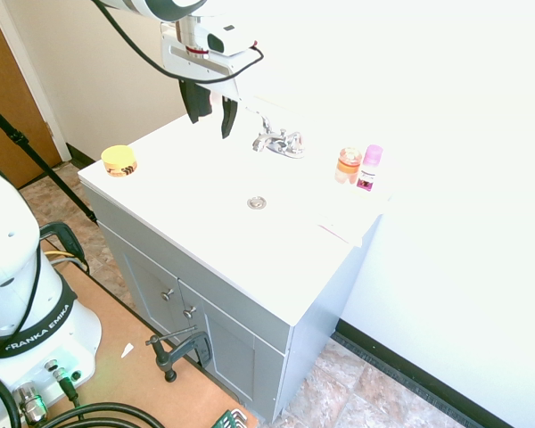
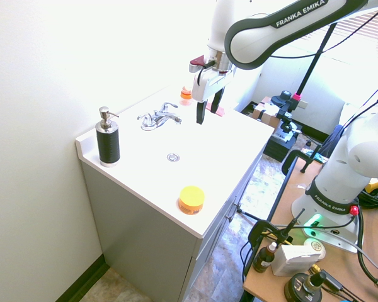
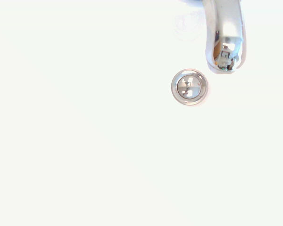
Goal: Turn off the cold water
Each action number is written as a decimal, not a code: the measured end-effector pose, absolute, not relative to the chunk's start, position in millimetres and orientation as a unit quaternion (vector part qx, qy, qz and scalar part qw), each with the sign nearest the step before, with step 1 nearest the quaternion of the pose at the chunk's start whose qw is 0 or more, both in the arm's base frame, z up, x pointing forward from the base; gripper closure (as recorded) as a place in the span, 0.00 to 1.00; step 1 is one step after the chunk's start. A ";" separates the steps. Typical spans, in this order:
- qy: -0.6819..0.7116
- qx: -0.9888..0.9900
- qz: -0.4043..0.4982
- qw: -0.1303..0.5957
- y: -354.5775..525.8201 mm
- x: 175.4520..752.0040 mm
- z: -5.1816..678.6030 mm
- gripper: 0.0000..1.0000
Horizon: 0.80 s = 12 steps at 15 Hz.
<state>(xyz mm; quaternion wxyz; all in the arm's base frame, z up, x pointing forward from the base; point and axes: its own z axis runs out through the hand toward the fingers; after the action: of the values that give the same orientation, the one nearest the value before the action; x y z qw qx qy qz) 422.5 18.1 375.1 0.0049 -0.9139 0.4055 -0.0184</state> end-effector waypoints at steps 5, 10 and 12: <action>0.453 -0.888 -0.083 0.001 5.2 440.3 371.1 0.00; 0.481 -0.860 -0.160 -0.047 -33.3 491.5 351.8 0.00; 0.485 -0.856 -0.167 -0.064 -44.9 513.1 340.8 0.00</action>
<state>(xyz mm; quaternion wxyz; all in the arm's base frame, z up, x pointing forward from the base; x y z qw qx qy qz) 513.1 -44.9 340.8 -0.0636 -0.8561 0.4848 -0.1673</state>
